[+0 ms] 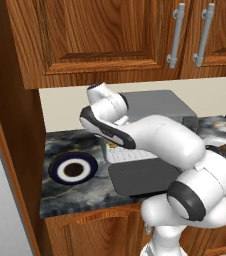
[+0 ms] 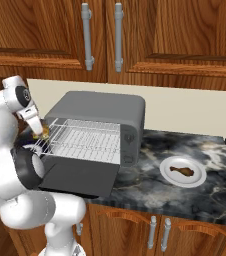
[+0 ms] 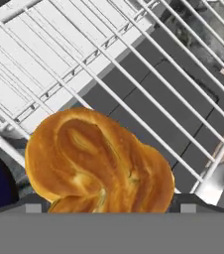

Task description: Open the toaster oven door. Place the bread on the top rack in the toaster oven and place the chicken drumstick on the bottom rack.

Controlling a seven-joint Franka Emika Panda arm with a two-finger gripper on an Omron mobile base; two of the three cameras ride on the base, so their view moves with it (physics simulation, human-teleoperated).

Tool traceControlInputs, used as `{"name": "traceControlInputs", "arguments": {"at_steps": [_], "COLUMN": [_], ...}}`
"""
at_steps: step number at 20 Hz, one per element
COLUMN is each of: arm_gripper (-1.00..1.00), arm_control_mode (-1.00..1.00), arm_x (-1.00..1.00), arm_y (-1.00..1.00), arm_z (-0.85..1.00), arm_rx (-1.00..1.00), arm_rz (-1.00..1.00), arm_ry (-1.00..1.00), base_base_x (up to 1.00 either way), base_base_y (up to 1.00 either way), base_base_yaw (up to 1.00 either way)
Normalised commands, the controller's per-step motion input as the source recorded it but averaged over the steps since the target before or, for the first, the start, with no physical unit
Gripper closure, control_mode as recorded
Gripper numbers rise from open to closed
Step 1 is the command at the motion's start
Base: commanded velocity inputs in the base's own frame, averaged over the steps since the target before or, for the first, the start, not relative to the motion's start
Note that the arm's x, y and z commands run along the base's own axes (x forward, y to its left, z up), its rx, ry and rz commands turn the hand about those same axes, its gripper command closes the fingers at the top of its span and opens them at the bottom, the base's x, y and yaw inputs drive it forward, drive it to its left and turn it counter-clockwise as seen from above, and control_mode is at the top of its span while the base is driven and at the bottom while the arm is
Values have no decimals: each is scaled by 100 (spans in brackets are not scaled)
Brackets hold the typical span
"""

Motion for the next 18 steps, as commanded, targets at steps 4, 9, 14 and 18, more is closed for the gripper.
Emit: {"name": "traceControlInputs", "arguments": {"at_steps": [4, 9, 14, 18], "arm_gripper": [100, 100, 100, -100], "arm_control_mode": [-100, -100, -100, -100], "arm_x": [21, 27, 14, -13], "arm_y": [-99, -62, -25, -32], "arm_z": [-14, -40, -35, -19], "arm_rx": [1, 0, 0, 2], "arm_rz": [0, 0, 0, 0], "arm_ry": [15, 8, -3, -11], "base_base_x": [0, 0, 0, 0], "base_base_y": [0, 0, 0, 0], "base_base_yaw": [0, 0, 0, 0]}}
